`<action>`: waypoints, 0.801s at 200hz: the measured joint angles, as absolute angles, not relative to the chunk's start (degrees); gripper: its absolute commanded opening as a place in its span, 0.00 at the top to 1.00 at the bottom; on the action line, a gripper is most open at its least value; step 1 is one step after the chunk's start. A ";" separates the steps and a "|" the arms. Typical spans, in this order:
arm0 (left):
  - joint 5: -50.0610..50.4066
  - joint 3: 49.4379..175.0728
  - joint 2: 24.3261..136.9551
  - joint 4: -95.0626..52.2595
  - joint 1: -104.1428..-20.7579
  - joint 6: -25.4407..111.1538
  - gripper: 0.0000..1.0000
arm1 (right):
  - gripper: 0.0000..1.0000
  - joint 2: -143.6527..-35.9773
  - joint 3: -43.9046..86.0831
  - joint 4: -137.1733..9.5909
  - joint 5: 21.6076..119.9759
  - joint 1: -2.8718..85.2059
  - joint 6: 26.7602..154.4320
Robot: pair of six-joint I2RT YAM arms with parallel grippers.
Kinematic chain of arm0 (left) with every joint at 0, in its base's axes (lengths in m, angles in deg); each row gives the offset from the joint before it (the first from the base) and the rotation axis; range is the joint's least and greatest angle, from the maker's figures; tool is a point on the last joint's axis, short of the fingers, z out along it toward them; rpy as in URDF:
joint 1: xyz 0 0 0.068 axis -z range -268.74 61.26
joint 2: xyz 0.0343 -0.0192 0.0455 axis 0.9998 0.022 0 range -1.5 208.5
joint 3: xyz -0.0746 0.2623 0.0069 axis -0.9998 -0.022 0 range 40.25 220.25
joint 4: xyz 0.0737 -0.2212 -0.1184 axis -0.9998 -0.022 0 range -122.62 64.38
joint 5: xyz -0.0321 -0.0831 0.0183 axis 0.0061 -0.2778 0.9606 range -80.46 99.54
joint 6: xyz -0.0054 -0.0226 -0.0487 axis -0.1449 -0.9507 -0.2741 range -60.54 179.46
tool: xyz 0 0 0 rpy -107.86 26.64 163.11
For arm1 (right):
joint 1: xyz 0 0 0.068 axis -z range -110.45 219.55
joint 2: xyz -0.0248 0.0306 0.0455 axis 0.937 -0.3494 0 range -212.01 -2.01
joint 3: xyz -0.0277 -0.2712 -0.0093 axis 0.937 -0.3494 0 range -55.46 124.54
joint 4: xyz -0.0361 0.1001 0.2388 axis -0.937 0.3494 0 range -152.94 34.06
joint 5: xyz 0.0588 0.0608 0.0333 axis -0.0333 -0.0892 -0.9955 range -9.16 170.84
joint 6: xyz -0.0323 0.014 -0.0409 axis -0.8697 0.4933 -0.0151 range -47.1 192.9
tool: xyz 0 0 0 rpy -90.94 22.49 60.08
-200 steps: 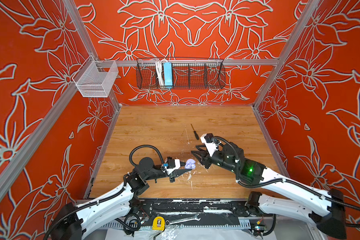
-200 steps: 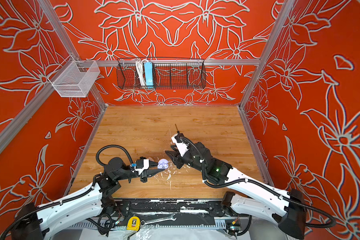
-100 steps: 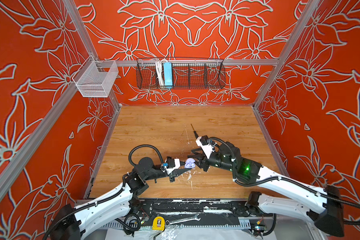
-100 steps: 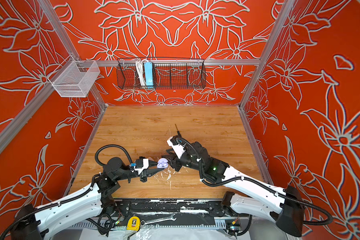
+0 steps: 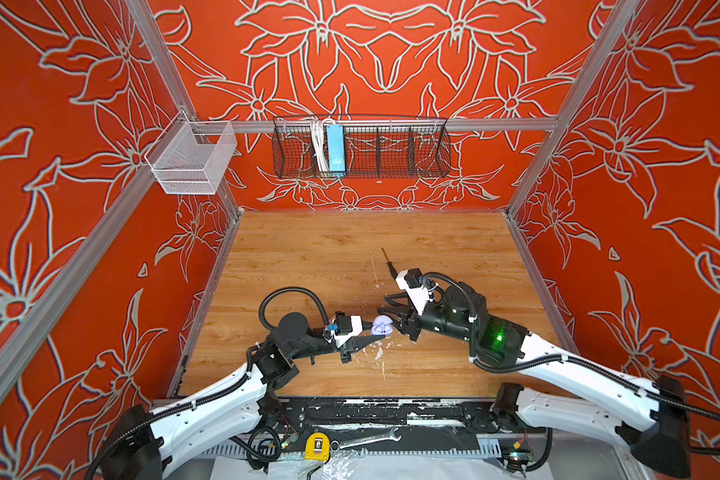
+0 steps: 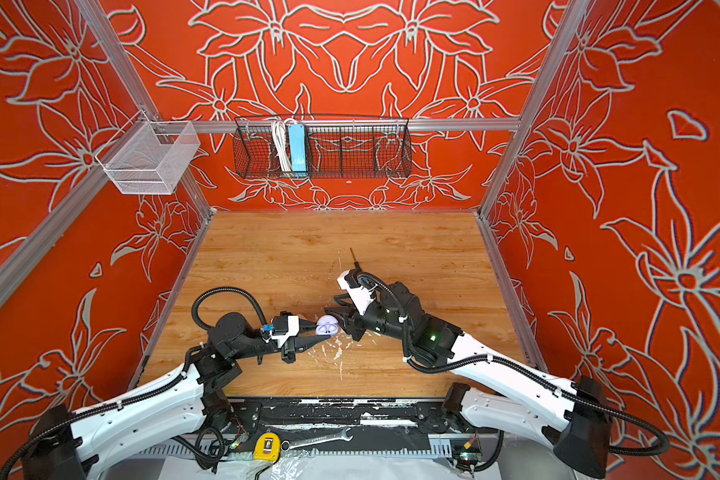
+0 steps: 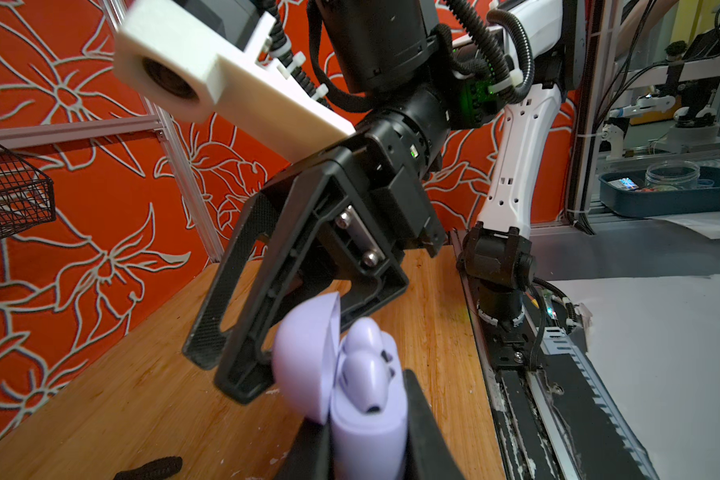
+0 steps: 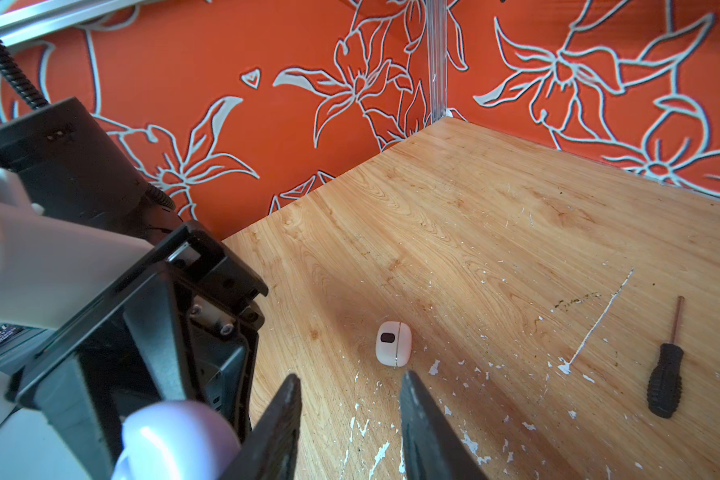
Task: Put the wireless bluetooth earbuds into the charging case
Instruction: 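Push the open case lid closed with the right gripper fingers, then set the lavender case down with the left gripper while the right gripper moves off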
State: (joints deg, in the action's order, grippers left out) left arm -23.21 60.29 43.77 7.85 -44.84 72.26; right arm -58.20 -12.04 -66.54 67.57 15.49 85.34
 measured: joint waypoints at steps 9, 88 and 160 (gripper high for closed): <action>-22.99 60.31 43.77 7.85 -44.84 72.28 1.00 | 0.59 -58.20 -12.11 -66.71 67.13 15.57 85.34; -18.64 60.40 45.26 6.10 -44.75 71.63 1.00 | 0.57 -54.63 -13.49 -70.73 62.36 15.22 85.34; -10.29 61.99 47.86 3.74 -44.75 69.03 1.00 | 0.53 -53.76 -14.14 -68.20 77.42 15.20 85.78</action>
State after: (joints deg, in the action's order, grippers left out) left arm -10.29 61.99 47.86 3.74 -44.75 69.03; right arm -53.76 -14.14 -68.20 77.42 15.20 85.78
